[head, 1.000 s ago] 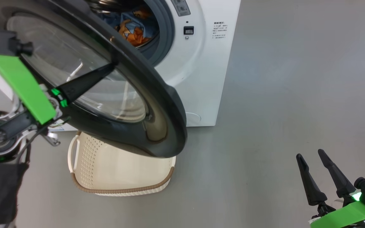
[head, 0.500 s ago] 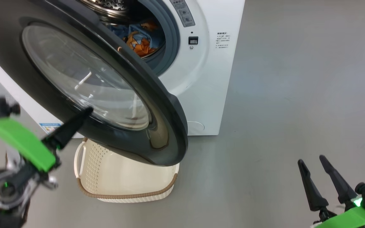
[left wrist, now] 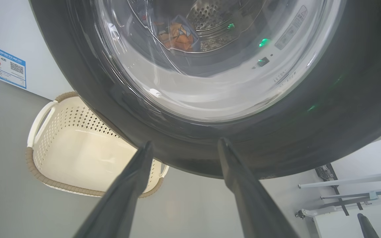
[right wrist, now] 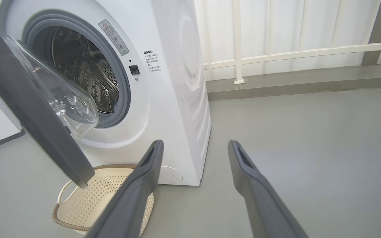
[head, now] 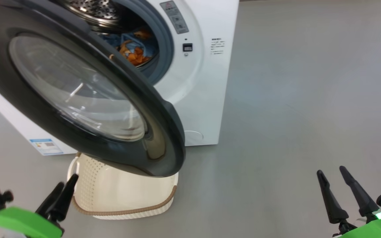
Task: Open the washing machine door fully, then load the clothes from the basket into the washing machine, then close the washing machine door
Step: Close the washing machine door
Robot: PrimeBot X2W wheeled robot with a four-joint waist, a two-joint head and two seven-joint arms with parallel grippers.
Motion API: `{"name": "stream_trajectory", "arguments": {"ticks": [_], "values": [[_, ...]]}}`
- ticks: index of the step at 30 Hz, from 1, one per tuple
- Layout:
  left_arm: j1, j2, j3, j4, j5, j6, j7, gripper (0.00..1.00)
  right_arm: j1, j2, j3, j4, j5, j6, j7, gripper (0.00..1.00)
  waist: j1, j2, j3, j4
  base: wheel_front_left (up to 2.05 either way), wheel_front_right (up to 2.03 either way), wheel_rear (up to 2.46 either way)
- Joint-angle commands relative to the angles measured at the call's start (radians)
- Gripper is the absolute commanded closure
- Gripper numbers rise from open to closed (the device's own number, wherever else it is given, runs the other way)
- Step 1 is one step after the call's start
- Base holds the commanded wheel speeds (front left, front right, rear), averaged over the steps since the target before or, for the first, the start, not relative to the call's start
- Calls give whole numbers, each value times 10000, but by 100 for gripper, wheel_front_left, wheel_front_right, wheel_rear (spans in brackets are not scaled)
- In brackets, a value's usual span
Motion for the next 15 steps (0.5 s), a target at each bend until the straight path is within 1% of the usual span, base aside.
{"name": "stream_trajectory", "arguments": {"ticks": [1, 2, 3, 4, 5, 6, 7, 11, 15], "values": [[-110, 431, 387, -89, -17, -69, -441, 0, 18, -280, 103, -225, -97, 27, -49, 0, 0, -1, 67, -168, 0, 0, 0], [11, 432, 384, -3, -46, -69, -757, 0, -9, -288, 89, -231, -94, 27, -49, 0, 0, -1, 102, -235, 0, 0, 0], [221, 443, 268, 195, -33, -69, -1304, 0, -62, -307, 81, -229, -89, 27, -49, 0, 0, -1, 173, -357, 0, 0, 0], [471, 465, 148, 590, 75, -69, -2102, 0, -144, -333, 111, -206, -90, 27, -49, 0, 0, -1, 212, -545, 0, 0, 0], [695, 453, 101, 1395, 1283, -69, -2682, 0, -207, -347, 16, -187, -94, 27, -49, 0, 0, -1, 235, -804, 0, 0, 0], [695, 453, 101, 1395, 1283, -69, -2682, 0, -207, -347, 16, -187, -94, 27, -49, 0, 0, -1, 235, -804, 0, 0, 0], [739, 47, 714, 1745, 2670, -69, -2712, 0, -166, -356, -70, -193, -98, 27, -49, 0, 0, -1, 219, -873, 0, 0, 0], [1019, -834, 1713, 1726, 4602, -69, -2717, 0, -106, -372, -175, -180, -95, 27, -49, 0, 0, -1, 214, -924, 0, 0, 0], [1289, -1656, 2691, 1397, 6441, -69, -2718, 0, -87, -348, -256, -186, -105, 27, -49, 0, 0, -1, 212, -934, 0, 0, 0]]}}
